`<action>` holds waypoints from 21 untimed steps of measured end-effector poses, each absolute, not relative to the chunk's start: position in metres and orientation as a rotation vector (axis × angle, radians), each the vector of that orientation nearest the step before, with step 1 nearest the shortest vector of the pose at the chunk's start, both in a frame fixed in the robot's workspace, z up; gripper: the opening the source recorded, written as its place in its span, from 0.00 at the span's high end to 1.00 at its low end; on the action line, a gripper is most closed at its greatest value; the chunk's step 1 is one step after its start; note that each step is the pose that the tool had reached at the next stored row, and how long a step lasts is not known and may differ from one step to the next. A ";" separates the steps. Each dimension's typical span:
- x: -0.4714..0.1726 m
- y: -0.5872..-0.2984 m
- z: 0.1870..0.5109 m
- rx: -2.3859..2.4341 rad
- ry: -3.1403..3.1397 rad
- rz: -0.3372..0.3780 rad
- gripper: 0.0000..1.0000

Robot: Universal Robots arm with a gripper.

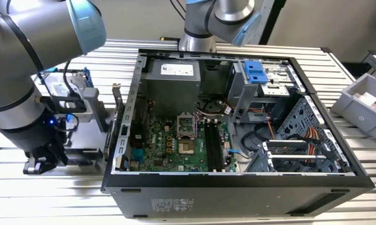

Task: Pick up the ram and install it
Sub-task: 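Pick up the ram and move it above insertion slot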

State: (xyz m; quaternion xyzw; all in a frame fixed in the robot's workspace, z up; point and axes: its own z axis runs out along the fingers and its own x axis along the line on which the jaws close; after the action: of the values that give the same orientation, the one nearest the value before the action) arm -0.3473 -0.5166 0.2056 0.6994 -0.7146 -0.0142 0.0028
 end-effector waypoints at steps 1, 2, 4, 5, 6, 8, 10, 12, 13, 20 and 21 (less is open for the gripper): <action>-0.347 -0.517 0.207 2.193 -2.241 -0.045 1.00; -0.347 -0.517 0.208 2.193 -2.241 -0.045 1.00; -0.347 -0.517 0.211 2.193 -2.241 -0.045 1.00; -0.347 -0.517 0.212 2.193 -2.241 -0.045 1.00; -0.347 -0.517 0.212 2.194 -2.241 -0.045 1.00; -0.347 -0.517 0.215 2.193 -2.241 -0.045 1.00; -0.347 -0.517 0.217 2.194 -2.241 -0.045 1.00; -0.347 -0.517 0.219 2.194 -2.241 -0.045 1.00; -0.347 -0.517 0.220 2.193 -2.241 -0.045 1.00; -0.347 -0.517 0.224 2.193 -2.241 -0.045 1.00; -0.347 -0.517 0.225 2.193 -2.241 -0.045 1.00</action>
State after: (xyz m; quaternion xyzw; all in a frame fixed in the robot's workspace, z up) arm -0.3473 -0.5166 0.2248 0.6994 -0.7146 -0.0142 0.0028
